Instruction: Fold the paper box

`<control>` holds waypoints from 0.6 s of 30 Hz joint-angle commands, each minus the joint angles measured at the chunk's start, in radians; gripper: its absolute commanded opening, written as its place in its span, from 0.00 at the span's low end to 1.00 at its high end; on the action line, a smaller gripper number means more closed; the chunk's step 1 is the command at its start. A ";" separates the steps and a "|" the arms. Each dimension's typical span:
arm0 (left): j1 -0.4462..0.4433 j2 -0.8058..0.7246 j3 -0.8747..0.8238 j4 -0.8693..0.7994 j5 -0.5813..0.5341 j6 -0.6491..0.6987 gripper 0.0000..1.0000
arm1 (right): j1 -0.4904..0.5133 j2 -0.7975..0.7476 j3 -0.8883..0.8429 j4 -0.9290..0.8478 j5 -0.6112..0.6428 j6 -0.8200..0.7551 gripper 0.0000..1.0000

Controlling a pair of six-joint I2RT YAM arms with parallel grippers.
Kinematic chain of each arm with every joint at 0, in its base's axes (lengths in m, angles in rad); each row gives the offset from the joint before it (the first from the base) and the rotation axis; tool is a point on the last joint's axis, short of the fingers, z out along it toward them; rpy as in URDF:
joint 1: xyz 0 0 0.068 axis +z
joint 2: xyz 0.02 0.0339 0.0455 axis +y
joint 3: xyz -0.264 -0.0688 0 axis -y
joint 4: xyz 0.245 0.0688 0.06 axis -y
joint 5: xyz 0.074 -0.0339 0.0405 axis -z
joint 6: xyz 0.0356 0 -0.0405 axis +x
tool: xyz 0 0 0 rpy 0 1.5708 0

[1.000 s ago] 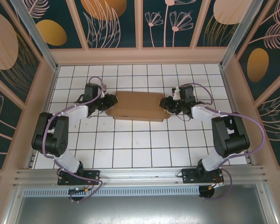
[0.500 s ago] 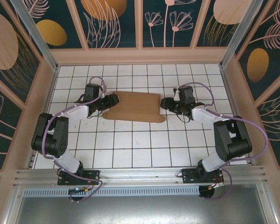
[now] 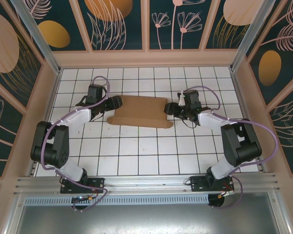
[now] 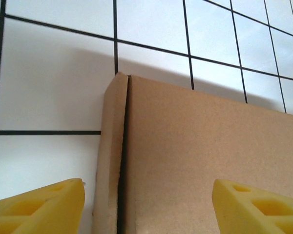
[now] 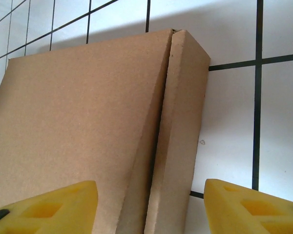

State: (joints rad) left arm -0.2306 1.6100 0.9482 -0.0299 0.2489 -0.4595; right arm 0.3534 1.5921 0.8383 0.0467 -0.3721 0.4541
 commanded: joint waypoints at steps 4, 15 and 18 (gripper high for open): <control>0.012 0.112 0.050 -0.009 0.024 0.034 0.67 | 0.004 0.071 0.036 0.047 -0.036 0.020 0.59; 0.012 0.240 0.031 0.017 0.047 0.005 0.37 | 0.004 0.202 0.002 0.057 0.046 0.012 0.34; 0.012 0.260 0.033 0.009 0.043 0.017 0.32 | 0.007 0.202 -0.002 0.046 0.079 0.005 0.34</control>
State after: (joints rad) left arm -0.2199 1.8034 0.9936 0.0471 0.3138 -0.4606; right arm 0.3534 1.7382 0.8616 0.1741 -0.3923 0.4759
